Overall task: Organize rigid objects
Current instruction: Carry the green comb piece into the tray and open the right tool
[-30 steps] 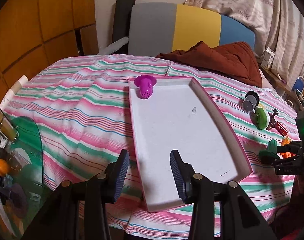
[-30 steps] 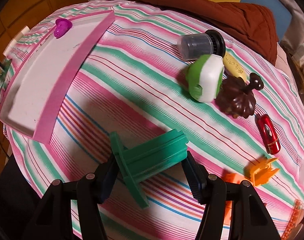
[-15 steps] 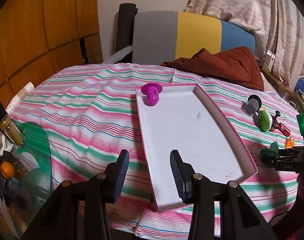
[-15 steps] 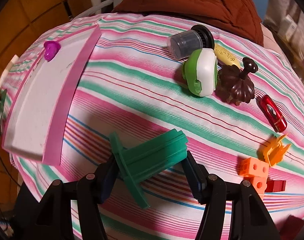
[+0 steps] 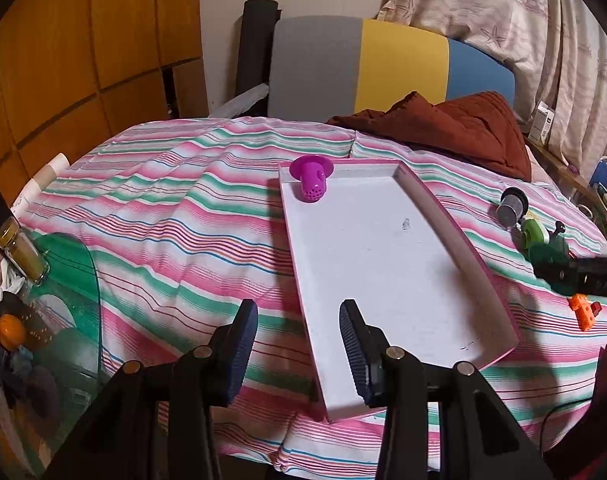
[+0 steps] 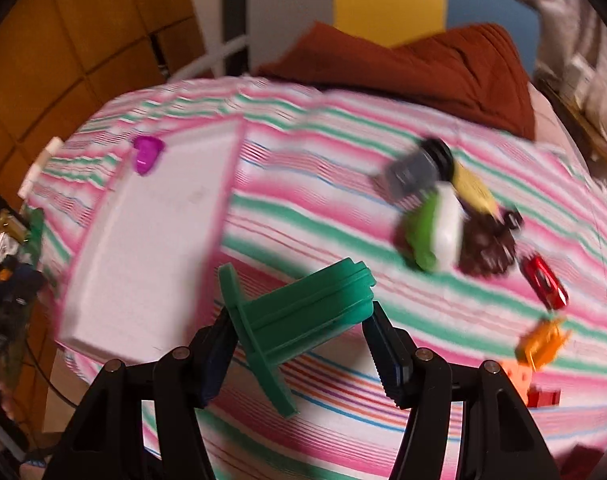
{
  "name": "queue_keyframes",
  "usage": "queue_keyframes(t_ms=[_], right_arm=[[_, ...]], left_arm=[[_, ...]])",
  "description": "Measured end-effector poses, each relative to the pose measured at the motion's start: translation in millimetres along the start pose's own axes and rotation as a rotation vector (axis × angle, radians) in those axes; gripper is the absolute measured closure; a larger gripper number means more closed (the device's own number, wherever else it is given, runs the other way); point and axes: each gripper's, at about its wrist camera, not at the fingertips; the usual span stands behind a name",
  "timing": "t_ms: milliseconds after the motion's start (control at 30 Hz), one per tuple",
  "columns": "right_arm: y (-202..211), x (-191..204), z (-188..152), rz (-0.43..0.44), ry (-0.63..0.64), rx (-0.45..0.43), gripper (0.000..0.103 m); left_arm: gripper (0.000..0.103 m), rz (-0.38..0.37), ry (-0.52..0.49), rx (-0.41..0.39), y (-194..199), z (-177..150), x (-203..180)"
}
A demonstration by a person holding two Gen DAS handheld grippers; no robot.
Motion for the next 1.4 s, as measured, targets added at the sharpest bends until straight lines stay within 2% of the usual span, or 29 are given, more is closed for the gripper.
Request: queue_keyframes(t_ms=[133, 300, 400, 533, 767, 867, 967, 1033, 1400], right_arm=[[-3.8, 37.0, 35.1, 0.066, 0.101, -0.014, 0.04], [-31.6, 82.8, 66.7, 0.158, 0.181, 0.016, 0.04], [-58.2, 109.4, 81.5, 0.148, 0.227, 0.05, 0.04], [-83.2, 131.5, 104.2, 0.148, 0.225, 0.076, 0.04], [-137.8, 149.0, 138.4, 0.075, 0.19, 0.148, 0.04], [-152.5, 155.0, 145.3, 0.079, 0.17, 0.16, 0.037], [-154.9, 159.2, 150.3, 0.111, 0.176, 0.136, 0.031], [-154.7, 159.5, 151.4, 0.119, 0.171, 0.133, 0.031], [-115.3, 158.1, 142.5, 0.155, 0.169, 0.026, 0.014]], left_arm=[[0.06, 0.006, 0.029, -0.002, 1.6, 1.0, 7.5], [0.06, 0.043, 0.094, -0.02, 5.8, 4.0, 31.1], [0.06, 0.067, 0.135, -0.03, 5.7, 5.3, 46.0], [0.06, 0.077, 0.174, -0.025, 1.5, 7.7, 58.8], [0.06, 0.074, 0.182, -0.012, -2.6, 6.6, 61.9], [0.06, 0.074, 0.185, -0.009, -3.4, 6.2, 62.3], [0.06, 0.071, 0.191, -0.008, -2.6, 5.9, 62.2], [0.06, 0.068, 0.188, -0.008, -2.3, 5.9, 61.1], [0.06, 0.067, 0.165, -0.02, 3.1, 5.5, 52.7]])
Point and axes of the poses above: each gripper's, at about its wrist camera, not at the fingertips, and y roughly against the way its jaws point, x to its left, z to its top, and after that the axes turned 13 degrees about y, right-handed
